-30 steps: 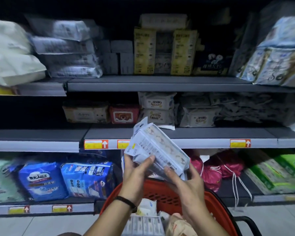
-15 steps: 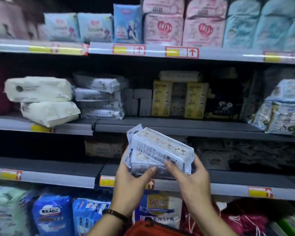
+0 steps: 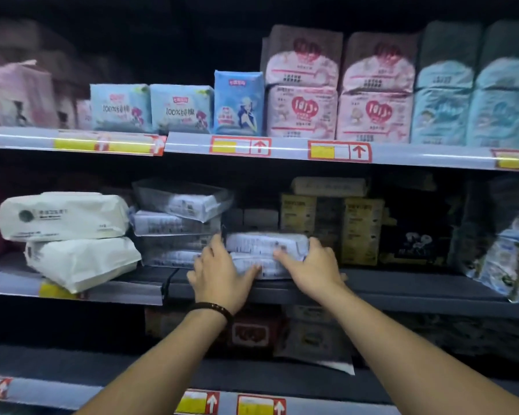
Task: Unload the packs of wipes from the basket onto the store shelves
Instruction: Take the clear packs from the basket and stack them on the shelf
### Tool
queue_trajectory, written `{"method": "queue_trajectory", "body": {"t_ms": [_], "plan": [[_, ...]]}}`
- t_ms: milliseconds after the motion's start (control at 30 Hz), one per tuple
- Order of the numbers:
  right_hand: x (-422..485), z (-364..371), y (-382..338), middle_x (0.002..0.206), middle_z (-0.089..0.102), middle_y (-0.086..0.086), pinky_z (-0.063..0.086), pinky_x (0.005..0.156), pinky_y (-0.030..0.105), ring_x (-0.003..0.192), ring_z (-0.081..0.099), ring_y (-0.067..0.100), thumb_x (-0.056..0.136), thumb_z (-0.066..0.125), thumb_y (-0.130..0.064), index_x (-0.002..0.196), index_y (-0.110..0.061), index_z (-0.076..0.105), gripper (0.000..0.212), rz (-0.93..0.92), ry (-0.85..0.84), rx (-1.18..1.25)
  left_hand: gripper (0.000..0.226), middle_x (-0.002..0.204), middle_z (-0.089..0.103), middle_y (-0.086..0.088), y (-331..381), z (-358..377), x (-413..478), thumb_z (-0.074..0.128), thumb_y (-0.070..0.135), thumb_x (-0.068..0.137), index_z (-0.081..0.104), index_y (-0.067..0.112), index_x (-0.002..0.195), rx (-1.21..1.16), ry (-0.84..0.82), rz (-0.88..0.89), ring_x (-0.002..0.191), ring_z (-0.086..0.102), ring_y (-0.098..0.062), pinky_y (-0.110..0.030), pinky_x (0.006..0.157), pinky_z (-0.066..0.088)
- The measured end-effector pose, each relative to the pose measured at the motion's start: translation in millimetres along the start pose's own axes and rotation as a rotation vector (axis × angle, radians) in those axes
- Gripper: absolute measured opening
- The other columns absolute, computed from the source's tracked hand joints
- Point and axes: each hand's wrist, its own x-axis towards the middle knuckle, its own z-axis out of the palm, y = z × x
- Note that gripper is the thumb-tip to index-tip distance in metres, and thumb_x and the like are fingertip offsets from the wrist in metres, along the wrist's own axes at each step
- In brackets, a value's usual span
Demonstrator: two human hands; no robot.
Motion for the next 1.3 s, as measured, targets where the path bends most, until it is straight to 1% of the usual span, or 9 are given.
{"method": "queue_trajectory", "body": {"t_ms": [100, 300, 467, 600, 767, 967, 1133, 1233, 1300], "plan": [[5.2, 3.3, 1.2, 0.147, 0.055, 0.011, 0.041, 0.113, 0.052, 0.136, 0.051, 0.036, 0.078, 0.056, -0.088, 0.152, -0.022, 0.041, 0.101, 0.059, -0.031, -0.053, 0.090, 0.150, 0.048, -0.009, -8.1, 8.6, -1.6, 0.067, 0.068, 0.087, 0.027, 0.026, 0.156, 0.093, 0.053, 0.094, 0.135, 0.050, -0.034, -0.053, 0.108, 0.040], [11.1, 0.7, -1.2, 0.125, 0.067, 0.005, 0.050, 0.088, 0.035, 0.114, 0.063, 0.026, 0.081, 0.075, -0.069, 0.121, -0.018, 0.061, 0.067, -0.008, -0.036, 0.061, 0.058, 0.131, 0.048, -0.002, -17.7, 10.2, 4.0, 0.062, 0.069, 0.091, 0.051, 0.047, 0.143, 0.239, 0.089, 0.253, 0.114, 0.057, -0.029, -0.046, 0.097, 0.044], [15.3, -7.3, -9.3, 0.140, 0.063, 0.010, 0.050, 0.094, 0.034, 0.125, 0.061, 0.031, 0.088, 0.072, -0.066, 0.138, -0.012, 0.059, 0.075, 0.011, -0.111, -0.006, 0.054, 0.133, 0.048, -0.003, -4.3, 11.2, 5.5, 0.058, 0.068, 0.094, 0.051, 0.052, 0.144, 0.369, 0.077, 0.210, 0.116, 0.058, -0.032, -0.046, 0.099, 0.045], [-5.2, -30.2, -9.1, 0.161, 0.045, 0.013, 0.043, 0.112, 0.037, 0.145, 0.047, 0.032, 0.091, 0.070, -0.063, 0.164, -0.010, 0.028, 0.100, -0.029, -0.167, -0.024, 0.055, 0.139, 0.047, -0.003, -3.2, 1.2, 0.9, 0.064, 0.060, 0.094, 0.048, 0.052, 0.145, 0.356, 0.041, 0.204, 0.120, 0.055, -0.034, -0.049, 0.101, 0.045], [-74.3, -50.6, 33.0, 0.125, 0.060, -0.005, 0.045, 0.095, 0.025, 0.117, 0.056, 0.011, 0.097, 0.071, -0.042, 0.132, -0.027, 0.058, 0.041, -0.282, -0.012, -0.042, 0.039, 0.120, 0.052, -0.003, -15.9, -9.4, -56.9, 0.071, 0.035, 0.089, 0.058, 0.028, 0.126, 0.242, 0.147, 0.399, 0.104, 0.054, -0.029, -0.045, 0.084, 0.049], [-202.3, -17.3, 164.3, 0.080, 0.073, -0.010, 0.045, 0.071, 0.009, 0.083, 0.067, 0.003, 0.088, 0.078, -0.017, 0.084, -0.025, 0.071, 0.012, -0.246, -0.252, -0.023, 0.020, 0.103, 0.064, 0.008, -79.6, 49.1, -204.2, 0.060, 0.043, 0.089, 0.062, 0.033, 0.106, 0.144, -0.539, 0.449, 0.099, 0.067, -0.022, -0.039, 0.083, 0.056], [-295.3, 42.4, 294.7, 0.086, 0.074, -0.001, 0.057, 0.076, 0.032, 0.087, 0.074, 0.020, 0.090, 0.074, -0.030, 0.088, -0.027, 0.068, 0.007, 0.186, -0.730, -0.290, 0.083, 0.162, 0.041, -0.013, -166.9, 126.4, -317.4, 0.075, 0.048, 0.088, 0.039, 0.018, 0.157, 0.560, -1.233, 0.216, 0.148, 0.042, -0.033, -0.038, 0.120, 0.038], [-316.8, 59.2, 306.3, 0.088, 0.067, 0.007, 0.048, 0.072, 0.035, 0.091, 0.068, 0.032, 0.094, 0.068, -0.041, 0.086, -0.020, 0.064, 0.022, 0.204, -1.027, -0.405, 0.109, 0.169, 0.024, -0.019, -184.7, 136.4, -339.3, 0.076, 0.062, 0.084, 0.020, 0.018, 0.166, 0.684, -1.373, 0.218, 0.152, 0.033, -0.040, -0.047, 0.124, 0.034], [-324.7, 62.7, 307.0, 0.109, 0.070, 0.012, 0.053, 0.081, 0.038, 0.103, 0.067, 0.033, 0.100, 0.061, -0.045, 0.109, -0.014, 0.069, 0.033, 0.159, -1.139, -0.516, 0.109, 0.170, 0.022, -0.018, -182.1, 137.8, -343.4, 0.072, 0.065, 0.087, 0.017, 0.015, 0.166, 0.733, -1.416, 0.248, 0.153, 0.031, -0.039, -0.046, 0.125, 0.031]]}}
